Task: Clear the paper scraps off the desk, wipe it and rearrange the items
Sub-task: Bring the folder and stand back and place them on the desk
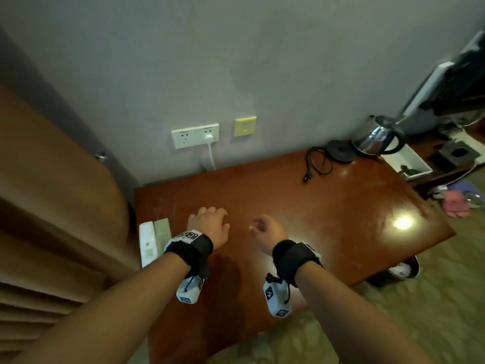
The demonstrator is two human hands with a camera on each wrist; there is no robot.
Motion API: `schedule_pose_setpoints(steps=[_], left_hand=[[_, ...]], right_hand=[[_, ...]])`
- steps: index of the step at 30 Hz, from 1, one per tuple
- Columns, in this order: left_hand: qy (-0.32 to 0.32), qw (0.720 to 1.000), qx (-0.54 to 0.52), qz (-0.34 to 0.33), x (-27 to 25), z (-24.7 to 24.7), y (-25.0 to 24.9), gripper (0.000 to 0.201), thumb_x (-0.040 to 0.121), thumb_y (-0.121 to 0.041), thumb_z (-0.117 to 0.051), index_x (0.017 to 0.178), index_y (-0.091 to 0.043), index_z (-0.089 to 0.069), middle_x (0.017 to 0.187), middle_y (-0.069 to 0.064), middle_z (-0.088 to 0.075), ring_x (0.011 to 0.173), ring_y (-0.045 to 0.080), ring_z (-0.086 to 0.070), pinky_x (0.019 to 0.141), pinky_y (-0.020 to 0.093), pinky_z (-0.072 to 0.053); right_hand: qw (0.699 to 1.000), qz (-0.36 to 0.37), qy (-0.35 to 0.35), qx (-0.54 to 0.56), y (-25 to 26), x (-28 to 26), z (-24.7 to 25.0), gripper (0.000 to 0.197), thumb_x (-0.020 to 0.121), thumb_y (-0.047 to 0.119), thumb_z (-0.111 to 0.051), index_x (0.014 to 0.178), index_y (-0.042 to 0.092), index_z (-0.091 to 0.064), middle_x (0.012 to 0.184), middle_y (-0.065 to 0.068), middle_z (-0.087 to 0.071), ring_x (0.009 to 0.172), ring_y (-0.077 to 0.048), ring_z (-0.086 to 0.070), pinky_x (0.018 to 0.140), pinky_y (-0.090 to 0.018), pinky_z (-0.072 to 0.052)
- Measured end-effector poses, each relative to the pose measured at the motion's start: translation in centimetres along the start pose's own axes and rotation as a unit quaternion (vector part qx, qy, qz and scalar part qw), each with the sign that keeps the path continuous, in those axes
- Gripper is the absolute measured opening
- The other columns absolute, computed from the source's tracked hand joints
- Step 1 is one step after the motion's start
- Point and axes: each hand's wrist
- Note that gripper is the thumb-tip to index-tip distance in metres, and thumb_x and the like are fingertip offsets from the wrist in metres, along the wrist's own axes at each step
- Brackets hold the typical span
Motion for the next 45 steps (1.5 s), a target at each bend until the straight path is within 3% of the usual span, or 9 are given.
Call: schedule_pose_setpoints(steps=[6, 12, 23, 27, 31, 37, 41, 45], left_hand=[[0.011, 0.998, 0.021, -0.060, -1.3, 0.0, -14.9, 0.034, 0.097, -0.041, -0.045, 0.130, -0.034, -0.050, 0.132, -0.006, -0.054, 0.125, 0.022, -0.043, 0.100, 0.042, -0.034], [0.025, 0.986, 0.045, -0.159, 0.0, 0.6, -29.4, 0.034, 0.098, -0.042, -0.044, 0.130, -0.033, -0.050, 0.135, -0.003, -0.053, 0.127, 0.023, -0.043, 0.103, 0.043, -0.035], [0.051, 0.954, 0.084, -0.284, 9.4, 0.3, -50.6, 0.032, 0.096, -0.046, -0.046, 0.124, -0.035, -0.055, 0.126, -0.006, -0.058, 0.121, 0.022, -0.049, 0.100, 0.044, -0.039], [0.068, 0.935, 0.084, -0.339, 12.7, -0.4, -58.9, 0.034, 0.094, -0.048, -0.048, 0.124, -0.034, -0.057, 0.127, -0.006, -0.060, 0.120, 0.022, -0.052, 0.100, 0.044, -0.043], [0.082, 0.918, 0.081, -0.380, 14.9, -1.6, -67.0, 0.032, 0.094, -0.047, -0.050, 0.123, -0.034, -0.057, 0.125, -0.006, -0.061, 0.118, 0.022, -0.055, 0.100, 0.042, -0.044], [0.099, 0.906, 0.102, -0.399, 17.4, -6.3, -79.3, 0.037, 0.091, -0.049, -0.054, 0.124, -0.032, -0.056, 0.123, -0.003, -0.062, 0.117, 0.024, -0.056, 0.099, 0.046, -0.046], [0.088, 0.918, 0.096, -0.375, 19.2, -9.3, -86.3, 0.037, 0.091, -0.049, -0.053, 0.123, -0.030, -0.056, 0.123, -0.001, -0.059, 0.116, 0.025, -0.055, 0.098, 0.045, -0.046], [0.089, 0.935, 0.089, -0.332, 21.4, -10.8, -92.0, 0.036, 0.090, -0.048, -0.054, 0.121, -0.030, -0.057, 0.122, 0.000, -0.059, 0.114, 0.025, -0.056, 0.097, 0.045, -0.047]], right_hand=[[0.995, 0.024, -0.032, -0.089, -7.6, -6.2, 11.6, 0.038, 0.095, 0.037, -0.057, 0.129, 0.019, -0.054, 0.110, 0.000, -0.058, 0.092, -0.014, -0.054, 0.077, -0.024, -0.040], [0.991, -0.013, -0.104, -0.082, -13.8, -9.9, 23.8, 0.040, 0.094, 0.040, -0.058, 0.129, 0.020, -0.056, 0.115, -0.002, -0.062, 0.102, -0.020, -0.058, 0.090, -0.032, -0.049], [0.966, -0.112, -0.219, -0.082, -24.8, -8.8, 42.1, 0.043, 0.092, 0.043, -0.059, 0.128, 0.020, -0.057, 0.127, -0.004, -0.060, 0.114, -0.021, -0.057, 0.096, -0.031, -0.047], [0.951, -0.168, -0.255, -0.040, -28.8, -8.7, 47.9, 0.039, 0.094, 0.037, -0.060, 0.127, 0.015, -0.059, 0.122, -0.006, -0.062, 0.109, -0.022, -0.060, 0.086, -0.027, -0.046], [0.936, -0.212, -0.280, -0.025, -34.0, -9.2, 52.4, 0.038, 0.094, 0.035, -0.061, 0.125, 0.013, -0.059, 0.116, -0.007, -0.064, 0.107, -0.022, -0.059, 0.085, -0.026, -0.044], [0.924, -0.254, -0.287, -0.004, -43.7, -9.3, 59.2, 0.039, 0.093, 0.035, -0.062, 0.125, 0.014, -0.058, 0.120, -0.007, -0.061, 0.107, -0.022, -0.059, 0.087, -0.027, -0.045], [0.929, -0.242, -0.278, -0.034, -50.7, -7.7, 65.3, 0.040, 0.093, 0.036, -0.061, 0.126, 0.015, -0.057, 0.125, -0.008, -0.060, 0.115, -0.025, -0.056, 0.095, -0.032, -0.046], [0.942, -0.223, -0.248, -0.043, -56.1, -5.3, 71.1, 0.040, 0.094, 0.035, -0.060, 0.128, 0.013, -0.056, 0.123, -0.008, -0.061, 0.112, -0.025, -0.057, 0.090, -0.030, -0.045]])
Point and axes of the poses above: each hand's wrist, its own x-axis towards the middle knuckle, its own z-axis out of the back of the hand, y = z × x
